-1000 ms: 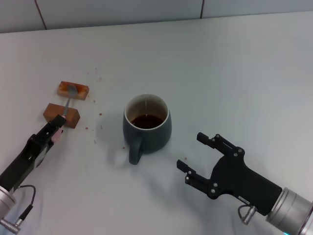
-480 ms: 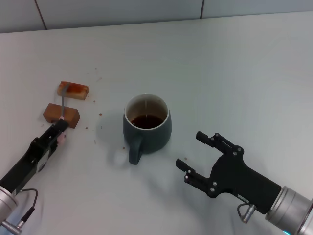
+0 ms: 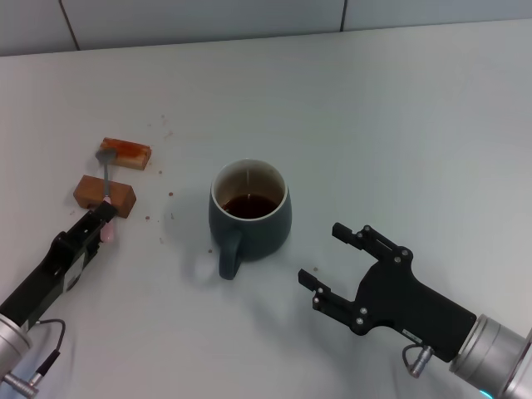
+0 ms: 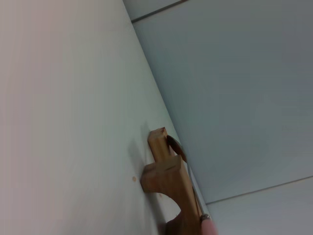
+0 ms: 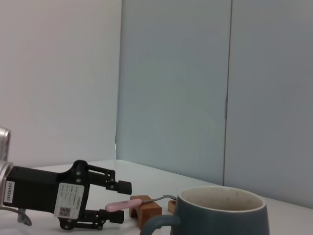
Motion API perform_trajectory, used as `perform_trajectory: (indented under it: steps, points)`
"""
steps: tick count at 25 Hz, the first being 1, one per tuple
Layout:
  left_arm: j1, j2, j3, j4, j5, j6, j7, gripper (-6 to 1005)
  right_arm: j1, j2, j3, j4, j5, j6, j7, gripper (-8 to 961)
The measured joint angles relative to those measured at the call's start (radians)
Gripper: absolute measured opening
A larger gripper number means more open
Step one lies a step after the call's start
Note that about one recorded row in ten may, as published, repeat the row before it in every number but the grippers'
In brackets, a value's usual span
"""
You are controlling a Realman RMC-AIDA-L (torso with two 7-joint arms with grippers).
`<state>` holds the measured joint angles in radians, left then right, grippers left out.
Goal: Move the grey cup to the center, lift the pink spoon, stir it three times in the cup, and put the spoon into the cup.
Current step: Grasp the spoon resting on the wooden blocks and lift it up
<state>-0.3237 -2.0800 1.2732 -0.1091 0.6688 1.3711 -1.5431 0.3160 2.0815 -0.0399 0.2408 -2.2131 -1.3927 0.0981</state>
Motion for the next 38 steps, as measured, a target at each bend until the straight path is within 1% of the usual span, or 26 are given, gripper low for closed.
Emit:
perform_trajectory:
  steps: [8,29,30,31,32,34,36,38]
  points:
    - [0.002,0.0,-0.021,-0.008,0.0,0.02,-0.015,537,0.0,0.0,0.0,0.0,0.001,0.0,0.0,756]
    - [0.005,0.0,-0.023,-0.034,0.002,0.046,-0.025,538,-0.005,0.0,0.002,0.003,0.001,0.0,0.0,755]
    - [0.003,0.0,-0.042,-0.035,0.03,0.05,-0.025,538,-0.005,0.0,0.002,0.003,0.001,0.001,0.0,755]
    - [0.003,0.0,-0.042,-0.035,0.03,0.05,-0.025,538,-0.005,0.0,0.002,0.003,0.001,0.001,0.0,755]
    - [0.002,0.0,-0.073,-0.035,0.066,0.05,-0.026,538,-0.005,0.0,0.002,0.002,0.001,0.001,0.0,755]
    - [0.002,0.0,-0.073,-0.035,0.066,0.05,-0.026,538,-0.005,0.0,0.002,0.003,0.001,0.001,0.0,755]
    - [-0.001,0.0,-0.177,-0.04,0.173,0.046,-0.021,538,-0.006,0.0,0.002,0.002,0.001,0.001,0.0,755]
    - [-0.002,0.0,-0.198,-0.044,0.191,0.045,-0.019,538,-0.008,0.0,0.002,0.001,0.001,0.002,0.0,756]
